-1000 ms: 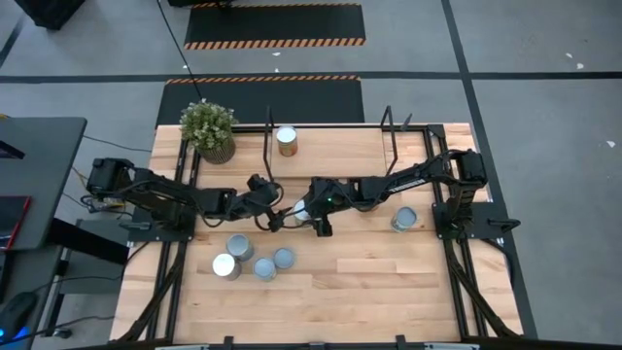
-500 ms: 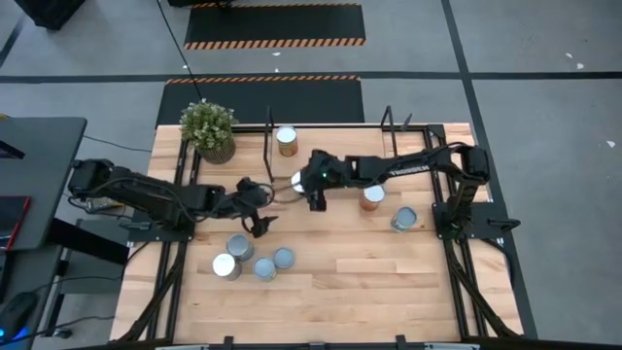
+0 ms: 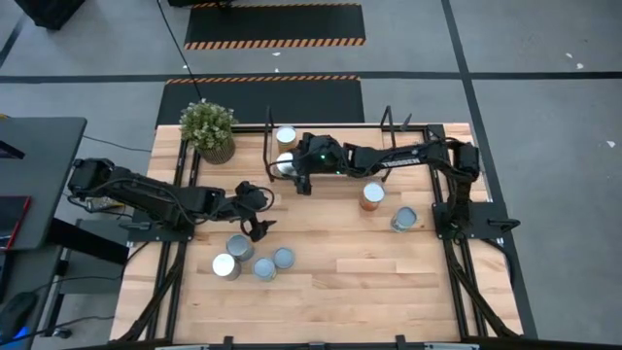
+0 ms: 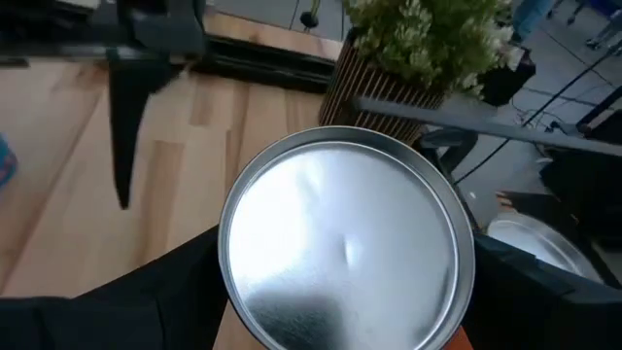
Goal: Pick and place cans onto a shelf
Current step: Put the canned oranges on the shelf
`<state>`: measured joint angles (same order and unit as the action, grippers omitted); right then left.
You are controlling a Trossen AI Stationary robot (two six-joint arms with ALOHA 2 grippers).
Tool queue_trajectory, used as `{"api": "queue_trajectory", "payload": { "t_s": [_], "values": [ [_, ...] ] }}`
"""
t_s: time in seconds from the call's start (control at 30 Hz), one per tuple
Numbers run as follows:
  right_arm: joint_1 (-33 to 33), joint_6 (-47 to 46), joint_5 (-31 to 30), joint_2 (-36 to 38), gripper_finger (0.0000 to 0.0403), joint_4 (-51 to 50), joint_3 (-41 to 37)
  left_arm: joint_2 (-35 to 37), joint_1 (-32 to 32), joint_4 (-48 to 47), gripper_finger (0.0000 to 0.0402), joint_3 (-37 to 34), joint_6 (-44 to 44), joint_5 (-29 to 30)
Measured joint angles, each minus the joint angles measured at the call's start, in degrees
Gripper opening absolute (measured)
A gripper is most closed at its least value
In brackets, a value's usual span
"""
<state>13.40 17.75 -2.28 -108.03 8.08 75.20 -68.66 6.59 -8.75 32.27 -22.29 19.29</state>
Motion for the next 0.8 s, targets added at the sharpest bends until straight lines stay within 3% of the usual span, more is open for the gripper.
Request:
{"api": "queue_trajectory", "payload": {
  "t_s": [0.5,0.8],
  "values": [
    [3.95,-5.52,-2.61,-4.53,0.0336,-1.27,2.86,-0.02,-0.04,-0.62,0.0389,0.04,-1.36,0.39],
    [2.67,-7.86,-4.5,-6.57,0.0336,0.54,2.88,-0.02,-0.04,-0.57,0.0389,0.04,-2.15,1.03]
  ]
}}
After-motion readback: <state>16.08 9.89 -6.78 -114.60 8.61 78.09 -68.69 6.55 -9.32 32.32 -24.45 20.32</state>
